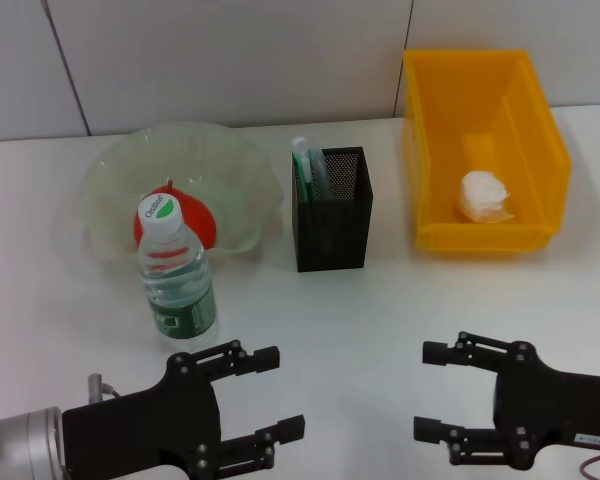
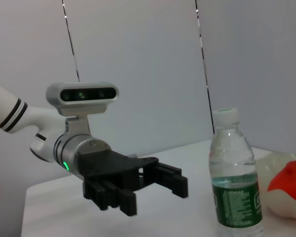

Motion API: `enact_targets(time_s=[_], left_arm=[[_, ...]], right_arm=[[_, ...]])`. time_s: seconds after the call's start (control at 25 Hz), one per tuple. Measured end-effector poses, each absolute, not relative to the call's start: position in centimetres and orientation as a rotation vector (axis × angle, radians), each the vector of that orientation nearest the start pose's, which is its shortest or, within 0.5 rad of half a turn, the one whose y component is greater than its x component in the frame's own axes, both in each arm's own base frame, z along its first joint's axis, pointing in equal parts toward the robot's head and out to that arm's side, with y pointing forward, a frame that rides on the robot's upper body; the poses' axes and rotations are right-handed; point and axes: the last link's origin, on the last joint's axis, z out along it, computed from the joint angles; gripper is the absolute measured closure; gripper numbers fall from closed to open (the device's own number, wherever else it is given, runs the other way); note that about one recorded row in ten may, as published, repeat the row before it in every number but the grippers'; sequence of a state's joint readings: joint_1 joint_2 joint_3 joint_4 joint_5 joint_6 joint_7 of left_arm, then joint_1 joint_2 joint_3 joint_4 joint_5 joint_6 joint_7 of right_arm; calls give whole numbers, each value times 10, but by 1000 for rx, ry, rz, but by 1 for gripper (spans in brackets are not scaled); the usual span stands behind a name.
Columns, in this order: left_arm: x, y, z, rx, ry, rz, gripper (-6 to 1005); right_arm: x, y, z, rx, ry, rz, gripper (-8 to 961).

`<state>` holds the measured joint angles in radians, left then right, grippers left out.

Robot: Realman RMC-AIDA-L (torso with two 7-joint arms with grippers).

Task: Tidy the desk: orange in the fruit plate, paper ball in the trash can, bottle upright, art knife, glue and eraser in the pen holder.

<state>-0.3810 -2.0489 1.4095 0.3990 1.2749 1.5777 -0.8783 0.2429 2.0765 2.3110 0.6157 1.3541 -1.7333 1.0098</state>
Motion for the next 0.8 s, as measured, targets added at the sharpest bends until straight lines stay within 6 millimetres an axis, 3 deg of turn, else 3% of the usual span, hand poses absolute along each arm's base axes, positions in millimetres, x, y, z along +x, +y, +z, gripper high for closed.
enact_targets(time_s=[0.28, 0.8], left_arm=[[-264, 254, -58, -2790, -334, -1015, 290], [-262, 258, -56, -2755, -347, -1036, 290]], right_arm=[[301, 238, -15, -2710, 421, 891, 142], [301, 244, -20, -2702, 438, 872, 142]])
